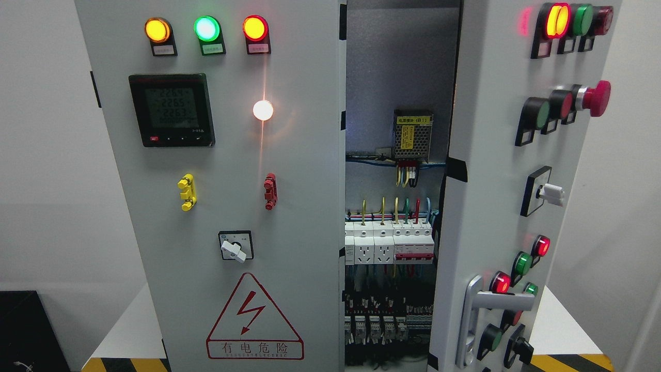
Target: Open door with both hands
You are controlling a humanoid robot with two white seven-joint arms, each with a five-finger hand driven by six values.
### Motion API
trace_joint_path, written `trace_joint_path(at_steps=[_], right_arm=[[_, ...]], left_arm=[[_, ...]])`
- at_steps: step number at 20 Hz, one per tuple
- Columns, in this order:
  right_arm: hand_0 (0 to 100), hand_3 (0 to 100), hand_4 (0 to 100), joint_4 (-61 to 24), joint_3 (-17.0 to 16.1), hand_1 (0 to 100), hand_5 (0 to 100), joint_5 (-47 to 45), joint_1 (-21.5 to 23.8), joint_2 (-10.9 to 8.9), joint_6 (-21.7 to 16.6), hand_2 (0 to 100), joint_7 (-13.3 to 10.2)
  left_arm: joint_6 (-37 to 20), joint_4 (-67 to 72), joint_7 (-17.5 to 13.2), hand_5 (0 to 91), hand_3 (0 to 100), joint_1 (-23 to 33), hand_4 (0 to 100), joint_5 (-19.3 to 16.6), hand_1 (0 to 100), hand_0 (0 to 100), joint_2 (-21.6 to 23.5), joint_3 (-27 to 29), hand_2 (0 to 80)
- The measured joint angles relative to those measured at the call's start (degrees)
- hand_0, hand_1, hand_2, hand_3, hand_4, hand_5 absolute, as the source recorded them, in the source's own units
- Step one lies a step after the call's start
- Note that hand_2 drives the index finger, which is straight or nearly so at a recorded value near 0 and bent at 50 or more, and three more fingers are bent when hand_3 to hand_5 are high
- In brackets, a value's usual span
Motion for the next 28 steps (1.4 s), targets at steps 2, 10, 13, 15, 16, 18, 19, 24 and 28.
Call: trace_joint_path(at_steps=[2, 10, 13, 15, 16, 18, 19, 24, 28], right_arm=[[19, 0, 0, 0.0, 0.0, 0, 0, 0.0, 0.0, 0.0, 0.0, 0, 0.0], [19, 0, 0, 0.0, 0.0, 0, 0, 0.0, 0.0, 0.0, 0.0, 0, 0.0], [19, 0, 0, 0.0, 0.0, 0, 0, 0.0, 0.0, 0.0, 0.0, 0, 0.0], [19, 0, 0, 0.0, 0.0, 0, 0, 0.0, 0.0, 0.0, 0.0, 0, 0.0], [19, 0, 0, 0.0, 0.0, 0, 0, 0.0, 0.0, 0.0, 0.0, 0, 0.0], [19, 0, 0, 0.0, 0.0, 0, 0, 0.0, 0.0, 0.0, 0.0, 0, 0.0], [19, 0, 0, 0.0, 0.0, 0, 0, 0.0, 0.0, 0.0, 0.0, 0, 0.0], [19, 0, 0, 0.0, 0.0, 0, 0, 0.0, 0.0, 0.0, 0.0, 0, 0.0], [19, 0, 0, 0.0, 0.0, 0, 0, 0.0, 0.0, 0.0, 0.0, 0, 0.0]], left_arm=[[0.0, 0.0, 0.0, 0.0, 0, 0.0, 0, 0.0, 0, 0, 0.0, 0.0, 0.0], [0.0, -0.7, -0.2, 0.0, 0, 0.0, 0, 0.0, 0, 0, 0.1, 0.1, 0.0], [-0.1, -3.5, -0.2, 0.0, 0, 2.0, 0, 0.0, 0, 0, 0.3, 0.1, 0.0], [-0.2, -7.1, -0.2, 0.0, 0, 4.3, 0, 0.1, 0, 0, 0.5, 0.1, 0.0], [-0.2, -9.2, -0.2, 0.0, 0, 5.8, 0, 0.1, 0, 0, 0.7, 0.0, 0.0], [-0.3, -13.4, -0.2, 0.0, 0, 7.9, 0, 0.1, 0, 0, 1.1, -0.1, 0.0], [-0.3, -15.6, -0.1, 0.0, 0, 8.9, 0, 0.1, 0, 0, 1.3, -0.1, 0.0], [0.1, -27.4, 0.0, 0.0, 0, 12.8, 0, 0.1, 0, 0, 2.6, -1.0, 0.0], [0.8, -38.6, 0.0, 0.0, 0, 15.7, 0, 0.1, 0, 0, 3.7, -3.1, 0.0]])
